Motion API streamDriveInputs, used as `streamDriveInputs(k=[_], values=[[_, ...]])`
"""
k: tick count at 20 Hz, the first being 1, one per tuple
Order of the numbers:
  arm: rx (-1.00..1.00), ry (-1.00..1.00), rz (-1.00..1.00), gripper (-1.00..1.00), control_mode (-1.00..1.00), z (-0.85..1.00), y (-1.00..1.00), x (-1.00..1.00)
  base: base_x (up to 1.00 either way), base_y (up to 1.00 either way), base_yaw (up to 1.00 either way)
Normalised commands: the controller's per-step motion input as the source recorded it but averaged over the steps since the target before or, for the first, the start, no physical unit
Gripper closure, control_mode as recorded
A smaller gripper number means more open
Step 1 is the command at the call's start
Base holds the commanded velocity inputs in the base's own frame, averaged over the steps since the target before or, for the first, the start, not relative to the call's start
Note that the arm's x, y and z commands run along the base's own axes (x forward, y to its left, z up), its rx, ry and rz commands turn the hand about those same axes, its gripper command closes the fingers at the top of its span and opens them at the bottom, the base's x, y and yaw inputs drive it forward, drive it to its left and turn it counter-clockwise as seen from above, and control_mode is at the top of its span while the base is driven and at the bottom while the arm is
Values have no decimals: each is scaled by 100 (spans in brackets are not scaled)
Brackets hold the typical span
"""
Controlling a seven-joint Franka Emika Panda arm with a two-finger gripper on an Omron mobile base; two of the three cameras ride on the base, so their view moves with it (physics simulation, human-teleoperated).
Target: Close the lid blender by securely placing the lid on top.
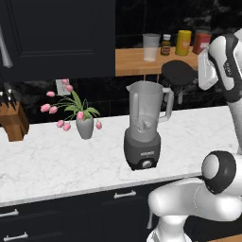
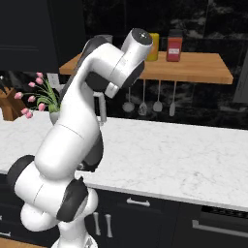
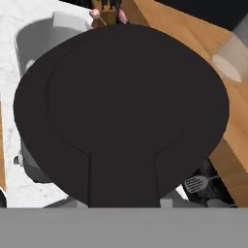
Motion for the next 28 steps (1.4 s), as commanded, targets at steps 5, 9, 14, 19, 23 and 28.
streamDriveInputs(k=[5,9,14,19,23,28], values=[[0,40,0,100,-100,27,65,29,0,0,0],[-1,3,1,100,-100,0,41,0,0,0,0],[-5,0,6,100,-100,-39,38,0,0,0,0],[-4,-2,4,100,-100,-24,42,7,0,0,0],[-2,-4,0,100,-100,-1,31,22,0,0,0],[-6,-6,0,100,-100,-14,19,8,0,0,0]])
